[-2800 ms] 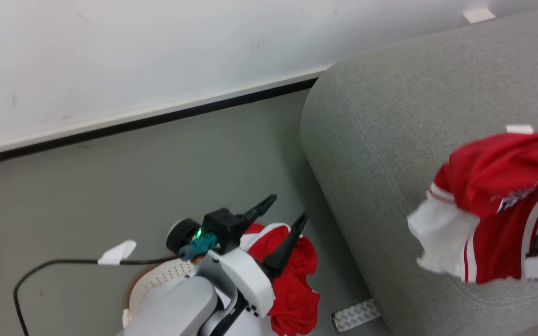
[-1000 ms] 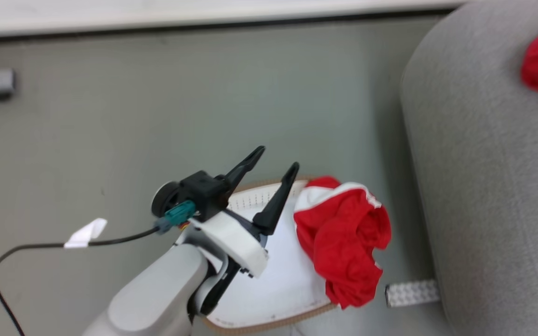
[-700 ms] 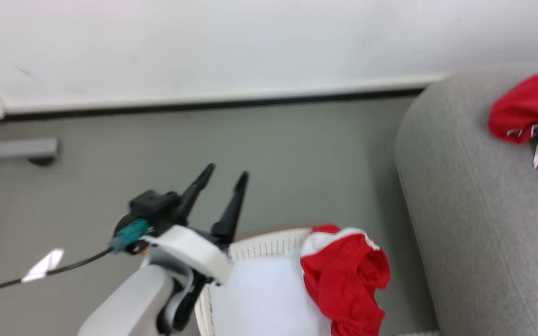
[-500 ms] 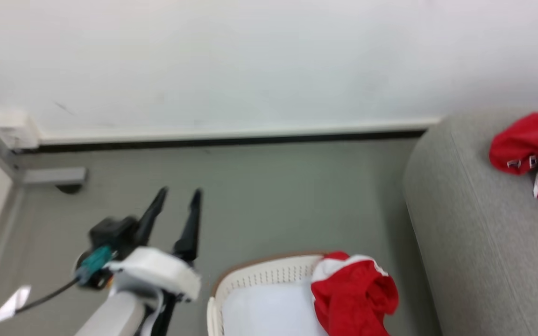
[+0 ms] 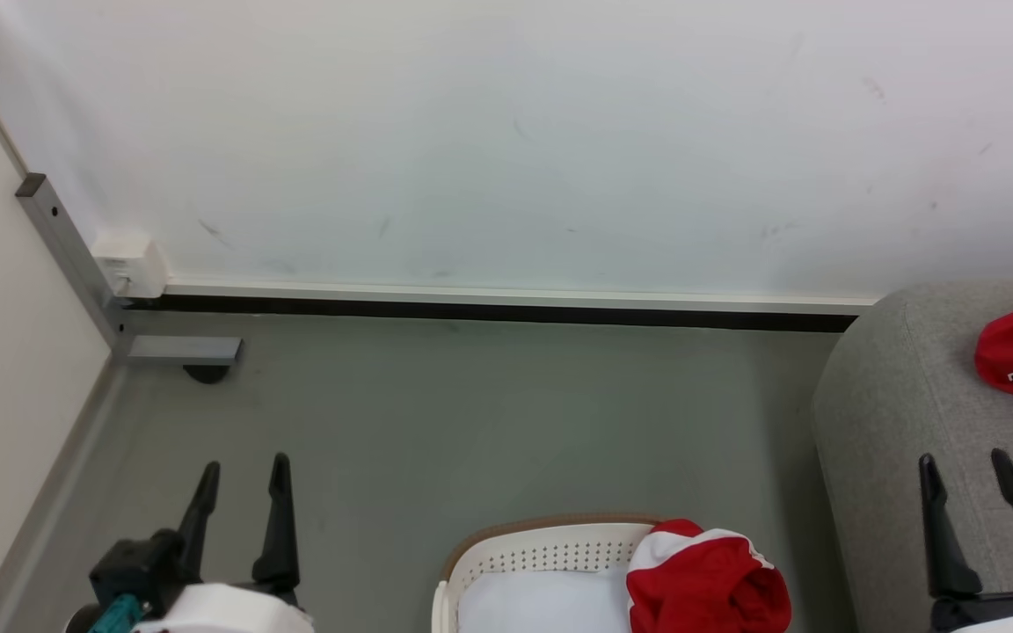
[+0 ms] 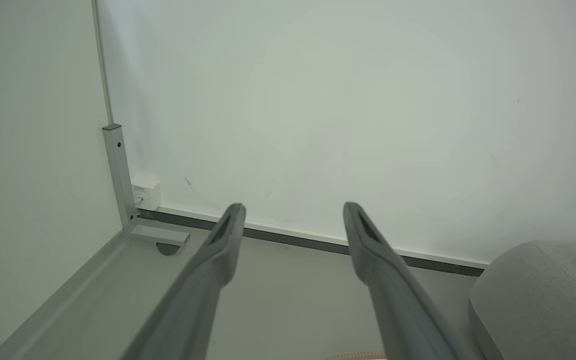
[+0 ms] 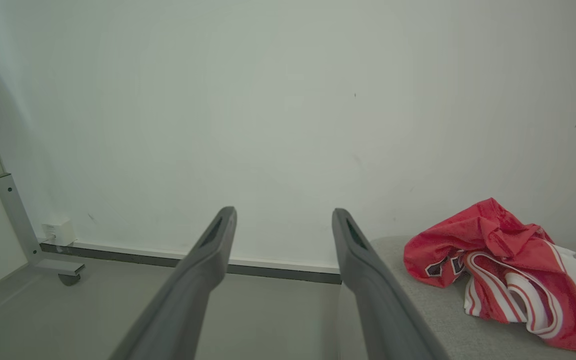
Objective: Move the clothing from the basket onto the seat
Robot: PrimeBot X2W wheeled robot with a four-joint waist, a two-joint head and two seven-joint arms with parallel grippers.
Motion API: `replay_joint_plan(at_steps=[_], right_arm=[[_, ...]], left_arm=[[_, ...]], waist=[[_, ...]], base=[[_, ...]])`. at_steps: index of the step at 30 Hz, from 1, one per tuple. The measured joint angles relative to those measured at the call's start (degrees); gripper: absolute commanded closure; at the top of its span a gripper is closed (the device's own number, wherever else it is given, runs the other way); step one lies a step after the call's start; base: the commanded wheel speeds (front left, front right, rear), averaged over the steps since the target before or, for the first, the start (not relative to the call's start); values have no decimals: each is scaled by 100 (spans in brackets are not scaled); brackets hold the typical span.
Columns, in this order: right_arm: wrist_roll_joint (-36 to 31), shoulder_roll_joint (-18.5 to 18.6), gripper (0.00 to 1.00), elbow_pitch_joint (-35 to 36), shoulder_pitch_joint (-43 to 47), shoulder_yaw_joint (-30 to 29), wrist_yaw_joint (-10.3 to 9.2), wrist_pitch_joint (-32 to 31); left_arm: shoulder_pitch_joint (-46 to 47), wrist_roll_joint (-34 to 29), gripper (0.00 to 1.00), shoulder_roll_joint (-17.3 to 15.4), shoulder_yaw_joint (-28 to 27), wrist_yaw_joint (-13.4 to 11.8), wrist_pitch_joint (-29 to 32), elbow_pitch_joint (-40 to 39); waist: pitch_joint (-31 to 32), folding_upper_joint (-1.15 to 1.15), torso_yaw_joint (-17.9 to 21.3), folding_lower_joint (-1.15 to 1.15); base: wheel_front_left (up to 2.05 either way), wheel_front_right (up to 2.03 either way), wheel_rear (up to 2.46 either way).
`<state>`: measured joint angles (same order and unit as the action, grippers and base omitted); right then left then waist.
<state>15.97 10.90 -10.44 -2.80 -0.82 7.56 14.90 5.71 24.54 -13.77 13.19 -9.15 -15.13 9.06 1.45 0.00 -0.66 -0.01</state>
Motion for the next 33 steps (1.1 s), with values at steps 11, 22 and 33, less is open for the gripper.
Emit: replay_joint_plan(at_steps=[11,22,33], right_arm=[[-280,-390,0,-70,26,219,0,13],[-296,-455,0,-110,-101,240,0,14],[-283,-455,0,-179,-166,293,0,14]], left_arm=[[-261,-686,0,592,-708,587,0,246],[-220,-1045,0,859,-1083,969,0,397],[-150,-1289,0,998,-1211,1166,0,533]], waist=[[-32,0,198,1],[-66,0,224,1],[-68,0,313,2]], base=[[0,0,0],[0,0,0],[0,0,0]])
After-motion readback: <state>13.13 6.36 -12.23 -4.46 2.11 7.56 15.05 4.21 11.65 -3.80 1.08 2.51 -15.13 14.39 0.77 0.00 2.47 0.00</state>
